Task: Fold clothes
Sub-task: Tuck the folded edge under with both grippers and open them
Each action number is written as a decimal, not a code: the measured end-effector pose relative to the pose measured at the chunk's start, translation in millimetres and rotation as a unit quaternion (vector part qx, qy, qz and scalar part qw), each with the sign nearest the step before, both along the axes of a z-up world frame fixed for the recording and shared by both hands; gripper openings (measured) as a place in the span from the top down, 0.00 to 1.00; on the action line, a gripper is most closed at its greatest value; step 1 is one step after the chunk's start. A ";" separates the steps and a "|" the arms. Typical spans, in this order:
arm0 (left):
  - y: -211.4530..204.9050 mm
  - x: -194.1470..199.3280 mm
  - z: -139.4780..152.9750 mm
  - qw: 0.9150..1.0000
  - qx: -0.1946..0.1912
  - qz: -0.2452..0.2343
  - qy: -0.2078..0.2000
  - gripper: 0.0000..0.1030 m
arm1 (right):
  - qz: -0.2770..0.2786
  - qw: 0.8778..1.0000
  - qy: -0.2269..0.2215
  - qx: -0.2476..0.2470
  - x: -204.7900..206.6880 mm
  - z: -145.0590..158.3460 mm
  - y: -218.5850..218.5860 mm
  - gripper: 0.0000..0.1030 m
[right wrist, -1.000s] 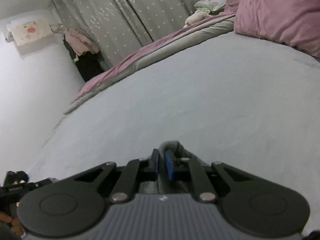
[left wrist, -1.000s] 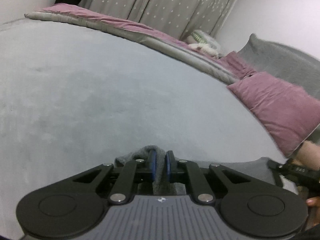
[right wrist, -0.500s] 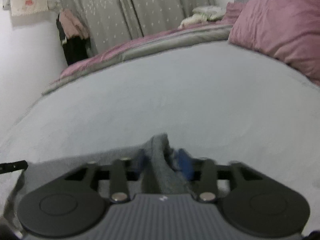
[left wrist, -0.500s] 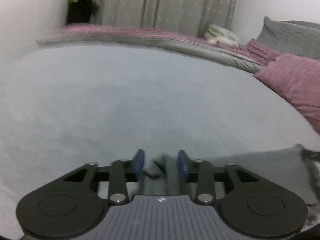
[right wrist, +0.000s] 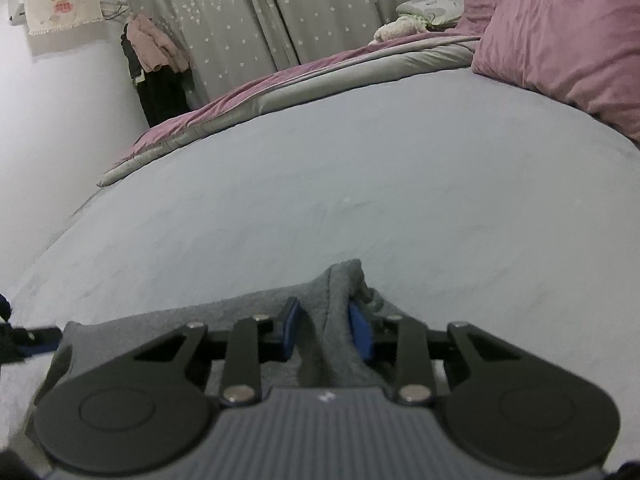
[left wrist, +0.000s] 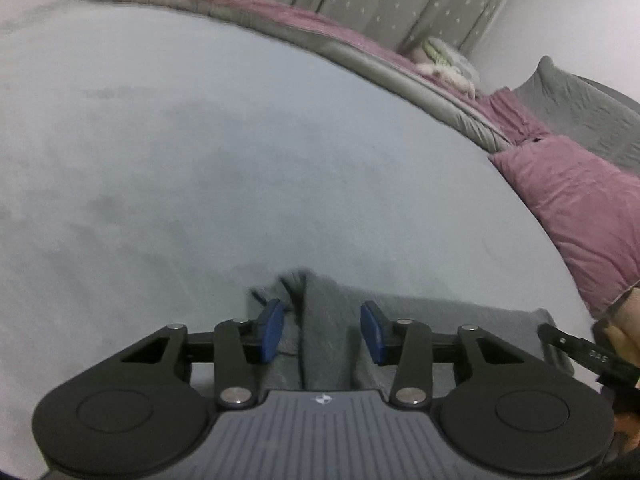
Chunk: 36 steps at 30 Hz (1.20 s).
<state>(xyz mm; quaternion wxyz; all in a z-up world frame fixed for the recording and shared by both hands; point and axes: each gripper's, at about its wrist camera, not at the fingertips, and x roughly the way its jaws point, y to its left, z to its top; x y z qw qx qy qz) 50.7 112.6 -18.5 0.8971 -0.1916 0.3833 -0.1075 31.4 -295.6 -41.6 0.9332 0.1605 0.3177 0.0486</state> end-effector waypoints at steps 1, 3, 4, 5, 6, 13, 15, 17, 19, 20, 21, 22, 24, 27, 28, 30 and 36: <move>-2.6 -0.7 -0.6 1.000 0.006 -0.001 -0.004 0.77 | -0.001 1.000 -0.001 0.002 -0.2 -0.7 0.5 0.85; -8.5 -2.3 -0.3 1.000 0.020 -0.002 -0.017 0.92 | -0.012 1.000 -0.008 0.002 1.8 1.8 -0.8 0.90; -9.6 -3.3 1.1 1.000 0.020 -0.001 -0.023 0.92 | -0.016 1.000 -0.016 0.005 1.3 4.1 -0.6 0.90; -10.6 -4.4 2.7 0.999 0.021 0.001 -0.030 0.93 | -0.021 0.999 -0.024 0.008 0.8 6.5 -0.5 0.91; -10.7 -6.4 5.2 0.999 0.022 0.004 -0.041 0.93 | -0.025 0.999 -0.030 0.006 0.5 8.6 0.3 0.91; -10.4 -3.2 5.7 0.993 0.069 0.031 -0.090 0.95 | -0.044 0.999 -0.025 -0.007 9.5 -0.6 0.1 0.91; -10.0 2.6 -1.4 0.991 0.101 0.039 -0.078 0.97 | -0.044 0.999 -0.015 -0.011 11.7 -6.4 -0.3 0.90; -5.2 6.5 -6.5 0.991 0.104 0.052 -0.059 0.97 | -0.044 0.999 -0.011 -0.011 11.7 -7.7 -0.6 0.86; 0.4 6.2 -3.6 0.992 0.090 0.070 -0.059 0.97 | -0.045 0.999 -0.013 -0.010 10.5 -5.0 -2.4 0.80; 1.8 2.4 1.7 0.991 0.085 0.078 -0.074 0.96 | -0.049 0.999 -0.018 -0.013 9.0 -1.8 -2.4 0.75; 3.2 -1.4 6.8 0.989 0.079 0.086 -0.088 0.93 | -0.053 0.998 -0.023 -0.016 7.5 1.4 -2.5 0.72; 4.2 -5.7 10.3 0.988 0.073 0.089 -0.100 0.92 | -0.056 0.998 -0.031 -0.023 5.3 5.2 -1.7 0.72; 0.7 -10.9 14.9 0.987 0.059 0.086 -0.120 0.91 | -0.060 0.996 -0.049 -0.040 0.9 12.6 1.4 0.72; -15.9 -14.2 14.6 0.988 0.051 0.046 -0.140 0.91 | -0.047 0.993 -0.080 -0.077 -5.1 20.4 17.7 0.75; -23.2 -15.0 12.6 0.988 0.050 0.028 -0.141 0.91 | -0.036 0.991 -0.087 -0.095 -5.3 21.0 26.0 0.77; -37.0 -15.5 6.8 0.990 0.051 -0.008 -0.134 0.91 | -0.012 0.987 -0.092 -0.130 -4.7 19.4 43.3 0.82; -55.8 -3.1 -17.1 0.989 0.105 -0.040 -0.099 0.90 | -0.018 0.985 -0.048 -0.165 5.1 -1.1 53.0 0.97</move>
